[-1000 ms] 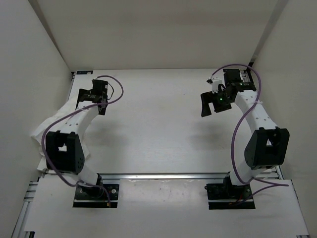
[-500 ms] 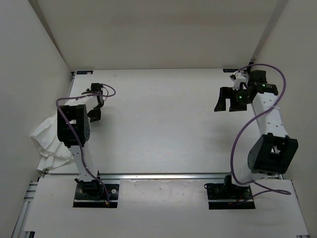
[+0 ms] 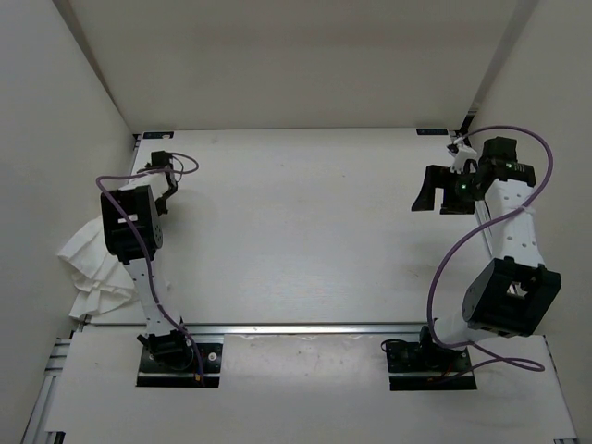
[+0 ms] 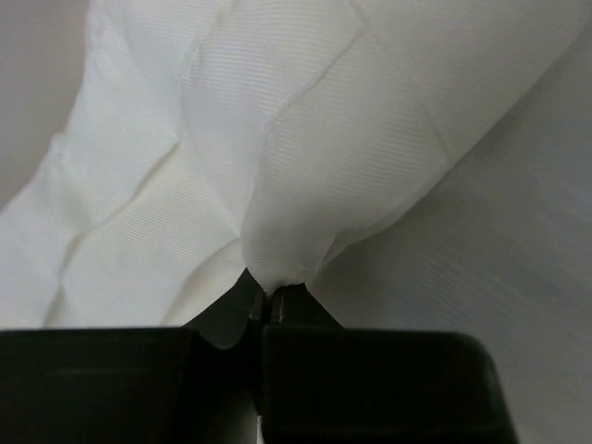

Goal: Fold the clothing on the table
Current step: Grab the skirt from the pile, then move the skirt to the center of the board

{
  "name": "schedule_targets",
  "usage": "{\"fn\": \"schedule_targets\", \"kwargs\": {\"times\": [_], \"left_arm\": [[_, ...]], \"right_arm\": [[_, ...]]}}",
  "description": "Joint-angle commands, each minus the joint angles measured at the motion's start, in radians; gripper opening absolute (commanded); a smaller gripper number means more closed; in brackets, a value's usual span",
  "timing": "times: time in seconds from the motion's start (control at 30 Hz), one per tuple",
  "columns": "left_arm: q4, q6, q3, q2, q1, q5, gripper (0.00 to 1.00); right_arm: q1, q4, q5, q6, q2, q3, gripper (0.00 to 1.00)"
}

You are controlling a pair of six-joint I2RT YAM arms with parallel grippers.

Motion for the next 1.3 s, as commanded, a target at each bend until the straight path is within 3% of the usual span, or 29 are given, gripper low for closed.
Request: {"fn": "schedule_targets", "kwargs": {"times": [0.0,0.2,0.33,0.4,0.43,0.5,0.6,0.67,0.77,0.8,0.83,0.87,0.93,1.03,1.13,1.27], "left_arm": [[0.014,0.008,0.017,-0.029,0.003,0.072,0.00],[-0.001,-0.073,0.083,-0.187,-0.059,0.259,0.00],[-0.119,-0.113,0.188,-0.321,-0.262,0.356,0.00],[-0.222,-0.101,0.331,-0.320,-0.451,0.353,0.00],[-0.309,-0.115,0.381,-0.300,-0.496,0.377,0.00],[-0.446,-0.174,0.667,-0.209,-0.631,0.440,0.00],[-0.546,-0.328,0.898,-0.171,-0.681,0.603,0.00],[-0.439,-0.455,0.804,-0.258,-0.638,0.749,0.00],[-0.205,-0.542,0.443,-0.488,-0.525,0.848,0.02],[-0.146,-0.549,0.287,-0.570,-0.462,0.871,0.19],[-0.138,-0.558,0.152,-0.630,-0.404,0.911,0.91],[-0.123,-0.564,0.096,-0.663,-0.370,0.970,0.99],[-0.123,-0.590,-0.071,-0.747,-0.259,1.026,0.99],[-0.078,-0.610,-0.199,-0.844,-0.215,1.032,0.99],[-0.054,-0.629,-0.273,-0.873,-0.259,1.000,0.99],[-0.167,-0.566,-0.223,-0.821,-0.322,1.019,0.99]], "right_arm": [[0.002,0.004,-0.022,0.010,-0.016,-0.045,0.99],[0.051,0.050,-0.030,0.034,-0.027,-0.066,0.99],[0.070,0.093,-0.036,0.091,-0.043,-0.083,0.99],[0.053,0.137,-0.054,0.122,-0.059,-0.108,0.99],[0.032,0.151,-0.069,0.148,-0.064,-0.123,0.99],[0.004,0.171,-0.097,0.157,-0.063,-0.132,0.98],[-0.017,0.177,-0.106,0.139,-0.064,-0.132,0.97],[-0.010,0.171,-0.082,0.123,-0.063,-0.117,0.98],[0.004,0.173,-0.063,0.097,-0.075,-0.099,0.99],[0.006,0.173,-0.063,0.099,-0.079,-0.102,0.99],[0.002,0.168,-0.068,0.099,-0.081,-0.115,0.99],[0.001,0.173,-0.068,0.102,-0.095,-0.125,0.99],[-0.005,0.159,-0.072,0.097,-0.107,-0.141,0.99],[-0.011,0.156,-0.063,0.087,-0.148,-0.177,1.00],[0.018,0.155,-0.066,0.070,-0.174,-0.221,0.99],[0.074,0.119,-0.129,-0.014,-0.173,-0.195,0.99]]}}
